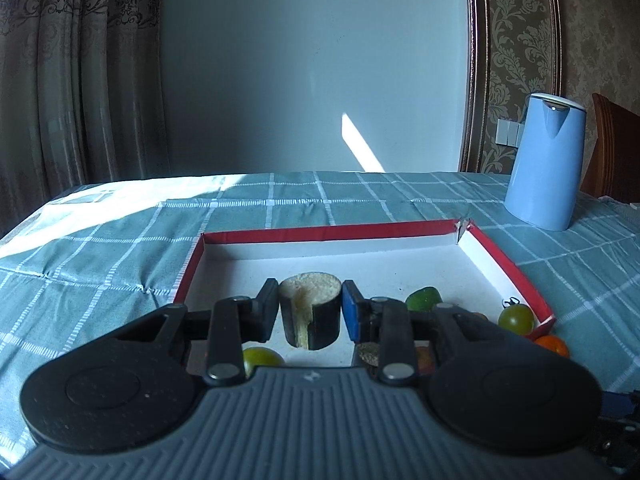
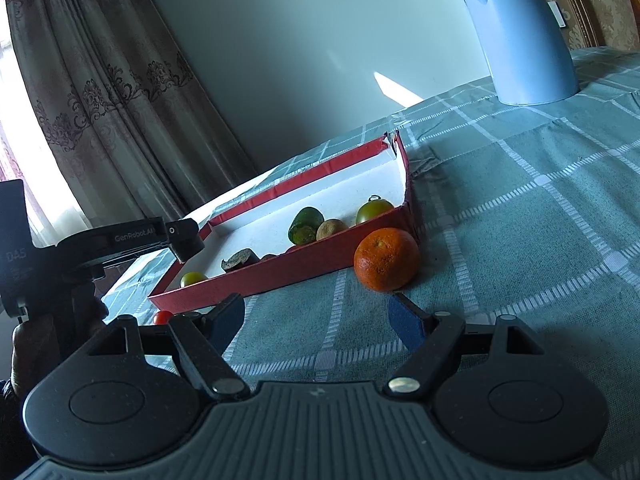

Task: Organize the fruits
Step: 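Carry the eggplant slice into the tray and open the left gripper, then move the right gripper to the orange mandarin and close on it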

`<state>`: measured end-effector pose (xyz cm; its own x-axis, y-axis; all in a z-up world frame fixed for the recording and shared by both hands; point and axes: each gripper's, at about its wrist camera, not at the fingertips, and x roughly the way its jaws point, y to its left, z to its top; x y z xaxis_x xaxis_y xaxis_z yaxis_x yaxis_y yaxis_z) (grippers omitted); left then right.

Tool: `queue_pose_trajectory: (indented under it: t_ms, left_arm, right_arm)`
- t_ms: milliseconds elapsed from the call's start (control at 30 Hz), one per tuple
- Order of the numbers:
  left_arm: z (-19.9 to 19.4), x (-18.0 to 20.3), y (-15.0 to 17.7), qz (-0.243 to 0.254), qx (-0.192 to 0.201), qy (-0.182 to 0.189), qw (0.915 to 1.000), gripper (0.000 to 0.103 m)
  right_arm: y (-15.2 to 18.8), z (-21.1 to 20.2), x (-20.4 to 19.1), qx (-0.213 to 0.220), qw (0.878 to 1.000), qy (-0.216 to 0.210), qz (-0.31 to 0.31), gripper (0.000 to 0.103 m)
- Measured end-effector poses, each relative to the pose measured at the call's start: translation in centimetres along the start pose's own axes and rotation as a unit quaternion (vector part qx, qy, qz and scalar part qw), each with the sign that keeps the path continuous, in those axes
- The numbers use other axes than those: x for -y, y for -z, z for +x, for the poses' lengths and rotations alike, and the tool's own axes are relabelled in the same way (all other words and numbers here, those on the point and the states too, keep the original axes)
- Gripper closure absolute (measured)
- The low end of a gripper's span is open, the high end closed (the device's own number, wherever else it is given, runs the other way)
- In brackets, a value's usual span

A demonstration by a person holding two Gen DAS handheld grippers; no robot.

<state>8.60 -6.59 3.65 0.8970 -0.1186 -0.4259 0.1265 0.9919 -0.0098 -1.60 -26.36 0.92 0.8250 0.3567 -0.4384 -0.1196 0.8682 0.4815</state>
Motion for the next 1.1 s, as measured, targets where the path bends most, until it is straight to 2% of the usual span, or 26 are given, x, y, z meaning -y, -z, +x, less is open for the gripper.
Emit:
queue_pose_trajectory:
  t_ms: [167, 433, 500, 567, 600, 733, 800, 867, 1100]
  left_arm:
    - [2.0, 0.3, 0.3, -0.004, -0.020, -0.004, 0.9998, 0.073]
    - [2.7, 0.1, 0.7, -0.001, -0.040, -0.014, 0.9991, 0.072]
    - [2.5, 0.0, 0.7, -0.002, -0.037, -0.017, 0.9992, 0.067]
    - [1.9, -0.1, 0.6, -0.006, -0.025, -0.022, 0.9994, 0.043]
    - [1.5, -0.2, 0.6, -0.007, -0.017, -0.023, 0.9995, 0.039]
    - [-0.1, -0.6, 0.6, -0.009, -0.007, -0.028, 0.9995, 0.037]
    - [-1.0, -1.0, 0.9, -0.009, -0.004, -0.035, 0.9994, 0.027]
    - [-2.2, -1.7, 1.5, -0.009, 0.004, -0.040, 0.9991, 0.022]
    - [-5.2, -4.3, 3.8, -0.015, 0.012, -0.063, 0.9978, 0.016]
  right_arm:
    - [0.0, 0.1, 0.1, 0.000, 1.000, -0.002, 0.000, 0.024]
    - [0.0, 0.1, 0.0, -0.001, 1.000, -0.003, 0.000, 0.024]
    - [0.0, 0.1, 0.0, -0.001, 1.000, -0.003, 0.000, 0.024]
    - [0.0, 0.2, 0.1, -0.002, 1.000, -0.002, 0.001, 0.024]
    - [0.0, 0.2, 0.1, -0.002, 1.000, -0.001, 0.001, 0.024]
    - [0.0, 0.2, 0.0, -0.005, 1.000, 0.002, 0.002, 0.024]
    - [0.0, 0.2, 0.0, -0.006, 1.000, 0.004, 0.002, 0.024]
    - [0.0, 0.2, 0.0, -0.006, 1.000, 0.006, 0.002, 0.024]
    - [0.1, 0.3, -0.2, -0.007, 1.000, 0.020, 0.000, 0.024]
